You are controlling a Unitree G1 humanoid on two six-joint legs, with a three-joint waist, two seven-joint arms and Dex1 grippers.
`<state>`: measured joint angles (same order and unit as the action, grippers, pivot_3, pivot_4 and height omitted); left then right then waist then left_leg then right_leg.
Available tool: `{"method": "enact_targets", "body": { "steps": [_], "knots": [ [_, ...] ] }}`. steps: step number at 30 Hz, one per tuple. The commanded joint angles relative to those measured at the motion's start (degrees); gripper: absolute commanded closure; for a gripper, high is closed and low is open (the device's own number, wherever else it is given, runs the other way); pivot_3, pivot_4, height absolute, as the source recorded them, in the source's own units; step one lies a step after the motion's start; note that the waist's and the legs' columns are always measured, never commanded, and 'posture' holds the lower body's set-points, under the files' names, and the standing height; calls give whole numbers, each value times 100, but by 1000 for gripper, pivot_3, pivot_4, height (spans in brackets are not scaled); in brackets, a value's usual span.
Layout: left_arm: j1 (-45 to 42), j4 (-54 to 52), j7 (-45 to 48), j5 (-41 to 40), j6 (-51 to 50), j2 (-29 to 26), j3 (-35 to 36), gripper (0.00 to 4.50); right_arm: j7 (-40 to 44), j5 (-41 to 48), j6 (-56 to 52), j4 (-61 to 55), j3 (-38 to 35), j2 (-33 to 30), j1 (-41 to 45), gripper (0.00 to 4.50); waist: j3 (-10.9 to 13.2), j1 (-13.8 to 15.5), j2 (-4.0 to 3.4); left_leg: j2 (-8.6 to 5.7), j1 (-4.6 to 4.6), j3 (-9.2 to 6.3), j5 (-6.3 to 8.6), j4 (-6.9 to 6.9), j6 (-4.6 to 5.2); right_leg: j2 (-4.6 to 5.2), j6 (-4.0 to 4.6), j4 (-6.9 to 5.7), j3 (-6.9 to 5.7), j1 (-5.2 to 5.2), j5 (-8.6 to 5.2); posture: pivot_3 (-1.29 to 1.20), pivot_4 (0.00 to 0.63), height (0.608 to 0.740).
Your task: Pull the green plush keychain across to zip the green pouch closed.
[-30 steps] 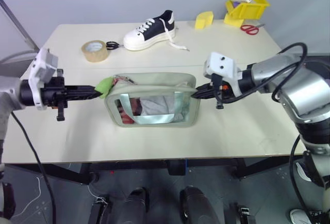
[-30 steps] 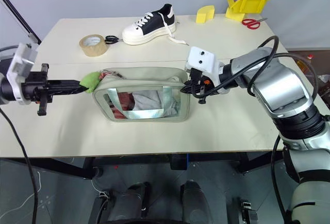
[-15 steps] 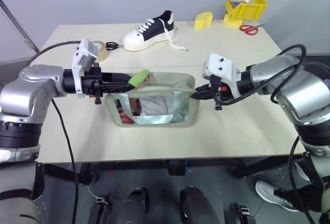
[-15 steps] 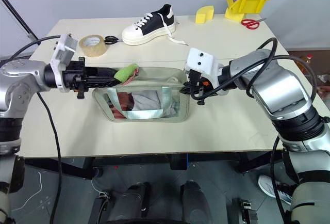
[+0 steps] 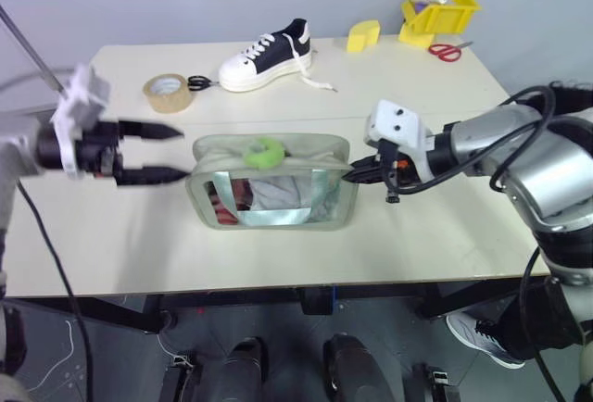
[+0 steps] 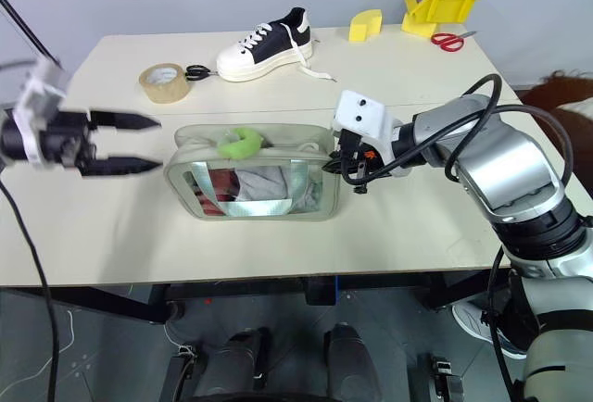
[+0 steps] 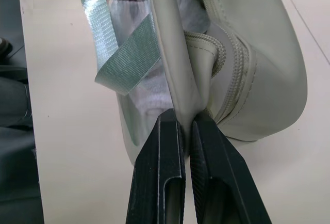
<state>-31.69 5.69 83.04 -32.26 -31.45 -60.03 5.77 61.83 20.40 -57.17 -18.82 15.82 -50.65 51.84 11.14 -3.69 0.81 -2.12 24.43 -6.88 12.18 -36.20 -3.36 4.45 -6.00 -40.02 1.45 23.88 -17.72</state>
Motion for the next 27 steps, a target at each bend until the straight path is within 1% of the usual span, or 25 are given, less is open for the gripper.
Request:
{"method": "enact_targets", "body": {
  "steps": [1, 2, 4, 5, 7, 8, 9, 12, 16, 17, 19, 20, 21, 22, 24, 27],
  "knots": [
    [-1, -248, -324, 98, 118, 217, 28, 923, -24, 39, 9, -84, -109, -11, 65, 4500, 2, 55, 5, 0, 1, -3, 0, -3, 1, -1, 1, 0, -2, -1, 0, 0, 150, 695],
    [-27, -244, -482, 156, 137, 351, -6, 1345, -33, 38, 3, -73, -109, -2, 80, 4500, 1, 79, 6, 0, 2, -4, -2, -5, 3, -2, 2, 0, -4, -2, 1, 0, 150, 695],
    [-139, -241, -696, 94, 8, 564, 14, 2533, -33, 47, -11, -71, -109, 4, 113, 4500, 1, 115, 6, -3, 0, -3, -2, -6, 4, 0, 2, 0, -3, -4, 2, 0, 150, 695],
    [-179, -256, -735, 92, -2, 617, 8, 2957, -36, 61, -27, -77, -121, 11, 136, 4500, 1, 117, 6, -3, 1, -2, -2, -6, 4, 0, 2, 0, -4, -4, 2, 0, 150, 695],
    [-206, -290, -745, 131, 34, 644, -25, 3957, -40, 86, -55, -94, -143, 16, 164, 4500, 1, 105, 6, -3, 1, -1, -2, -5, 4, 1, 1, 0, -3, -4, 2, 0, 150, 695],
    [-211, -303, -755, 144, 39, 648, -34, 4368, -38, 97, -65, -107, -151, 11, 166, 4500, 1, 99, 6, -3, 1, 0, -2, -3, 4, 1, 1, 0, -2, -2, 2, 0, 150, 695],
    [-212, -311, -763, 153, 42, 654, -32, 4473, -37, 100, -68, -115, -154, 3, 162, 4500, 1, 100, 6, -3, 1, 2, -2, 0, 4, 0, 1, 0, -1, 1, 1, 0, 150, 695],
    [-209, -349, -772, 163, 33, 658, -37, 4473, -52, 110, 75, -120, -231, 17, 88, 4500, 1, 110, 6, -2, 1, 1, -2, 3, 4, -2, 1, 0, -2, 3, 1, 0, 150, 695],
    [-260, -368, -798, 258, 103, 698, -131, 4500, 90, 426, 63, -106, -615, -44, 17, 2950, 1, 119, 6, -3, 2, 1, -2, -1, 4, 0, 1, 0, -1, 1, 2, 0, 150, 695],
    [-265, -374, -793, 281, 137, 711, -153, 4500, 110, 533, 28, -47, -755, -40, 74, 2406, 1, 127, 6, -3, 2, 1, -2, -1, 4, 0, 1, 0, -2, 0, 1, 0, 150, 695],
    [-264, -320, -783, 331, 213, 736, -183, 4500, 27, 789, -109, 180, -1052, 179, 452, 1374, 1, 126, 6, -4, 3, 1, -2, -3, 4, 0, 1, 1, -2, -1, 2, 0, 150, 695],
    [-254, -304, -774, 351, 236, 740, -197, 4500, -43, 902, -204, 275, -1102, 349, 706, 794, 1, 119, 6, -6, 2, 2, -3, -3, 4, 2, 1, 0, -2, -1, 2, 0, 150, 695],
    [-239, -308, -768, 368, 244, 741, -220, 4500, -126, 958, -288, 355, -1065, 549, 965, 310, 3, 100, 4, -5, 1, 2, -3, -3, 5, 1, 1, 0, -2, -2, 2, 0, 150, 695],
    [-223, -324, -767, 376, 250, 749, -231, 4500, -174, 979, -332, 393, -966, 717, 1137, 33, 2, 86, 2, -4, -1, 4, -3, -3, 5, 0, 2, -1, 0, -1, 3, 0, 150, 695],
    [-217, -340, -792, 397, 251, 776, -256, 4500, -302, 874, -294, 450, -638, 1056, 1299, 33, 0, 97, 5, 2, -5, 0, -3, 5, 5, -3, 4, -2, -1, 0, 3, 0, 150, 695],
    [-220, -348, -810, 408, 239, 791, -254, 4500, -449, 732, -208, 434, -250, 1402, 1310, 33, -2, 123, 8, 3, -3, -7, -3, 6, 5, -6, 5, 0, -7, 0, 3, 0, 150, 695]
  ]
}}
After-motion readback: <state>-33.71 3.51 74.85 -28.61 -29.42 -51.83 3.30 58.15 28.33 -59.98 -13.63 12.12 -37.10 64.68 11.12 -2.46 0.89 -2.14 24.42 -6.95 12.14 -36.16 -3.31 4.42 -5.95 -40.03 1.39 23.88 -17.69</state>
